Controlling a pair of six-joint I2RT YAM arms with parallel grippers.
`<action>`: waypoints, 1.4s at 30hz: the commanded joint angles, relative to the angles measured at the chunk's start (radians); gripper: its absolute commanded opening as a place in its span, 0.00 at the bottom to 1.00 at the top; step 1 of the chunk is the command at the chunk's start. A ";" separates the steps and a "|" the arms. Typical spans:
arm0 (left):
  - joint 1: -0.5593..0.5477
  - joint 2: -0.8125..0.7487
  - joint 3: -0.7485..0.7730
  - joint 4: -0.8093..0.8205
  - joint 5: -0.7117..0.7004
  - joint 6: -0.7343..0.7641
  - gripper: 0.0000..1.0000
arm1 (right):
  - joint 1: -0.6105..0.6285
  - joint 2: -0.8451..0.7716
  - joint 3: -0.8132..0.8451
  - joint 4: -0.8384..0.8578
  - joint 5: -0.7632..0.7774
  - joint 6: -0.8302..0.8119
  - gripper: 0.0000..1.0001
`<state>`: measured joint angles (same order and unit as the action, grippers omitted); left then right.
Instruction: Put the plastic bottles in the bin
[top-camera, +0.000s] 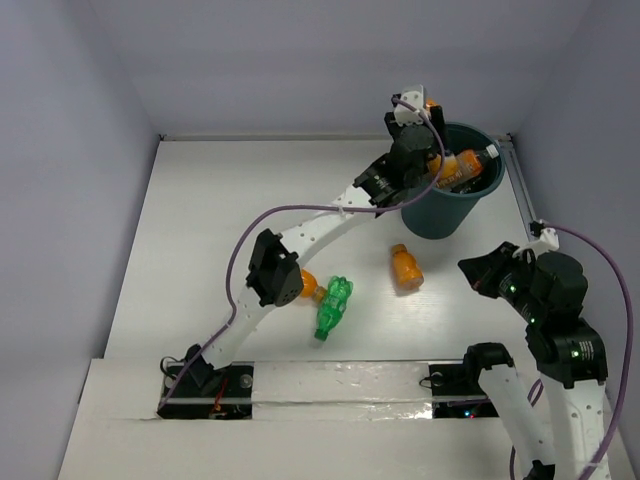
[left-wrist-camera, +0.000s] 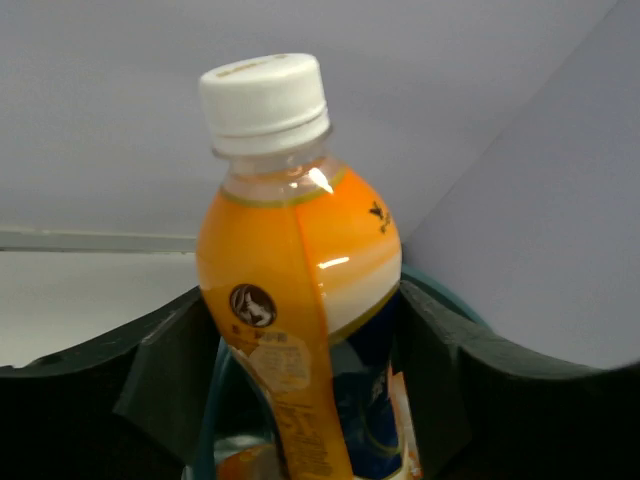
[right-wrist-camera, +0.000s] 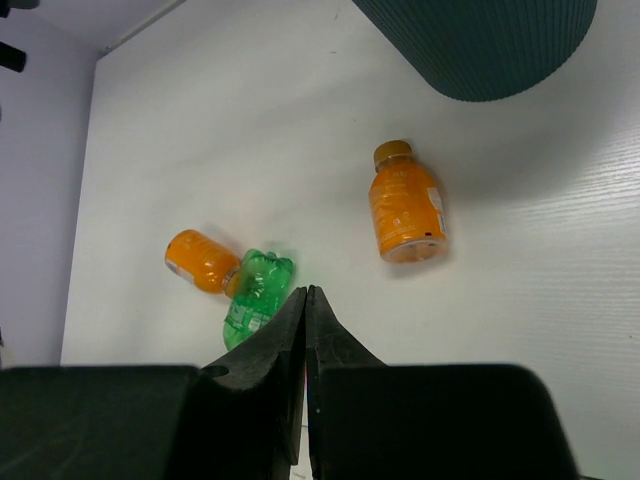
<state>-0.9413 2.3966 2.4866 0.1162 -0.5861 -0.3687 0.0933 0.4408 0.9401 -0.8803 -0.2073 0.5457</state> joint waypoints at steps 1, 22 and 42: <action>-0.031 -0.034 0.012 0.148 -0.052 0.158 0.63 | 0.010 -0.013 0.052 -0.023 -0.006 -0.016 0.07; -0.128 -0.603 -0.339 -0.045 -0.063 0.180 0.99 | 0.010 0.166 0.003 0.156 0.046 -0.055 0.07; 0.260 -1.525 -1.744 -0.526 0.397 -0.558 0.46 | 0.575 0.423 -0.167 0.395 0.290 0.189 0.60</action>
<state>-0.6991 0.9333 0.7498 -0.3874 -0.2836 -0.8402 0.6044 0.8234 0.7376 -0.5827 -0.0181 0.6773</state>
